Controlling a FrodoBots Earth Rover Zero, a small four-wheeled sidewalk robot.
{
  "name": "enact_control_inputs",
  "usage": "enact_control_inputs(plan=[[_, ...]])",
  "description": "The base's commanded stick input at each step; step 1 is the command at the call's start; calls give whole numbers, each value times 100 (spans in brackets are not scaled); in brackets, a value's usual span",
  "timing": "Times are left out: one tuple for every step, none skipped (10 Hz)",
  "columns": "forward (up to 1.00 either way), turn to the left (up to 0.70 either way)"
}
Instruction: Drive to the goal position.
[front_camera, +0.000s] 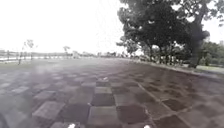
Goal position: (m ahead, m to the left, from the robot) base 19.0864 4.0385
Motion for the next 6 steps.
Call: enact_control_inputs(plan=[[85, 1], [85, 1], [85, 1], [85, 1], [85, 1], [85, 1]])
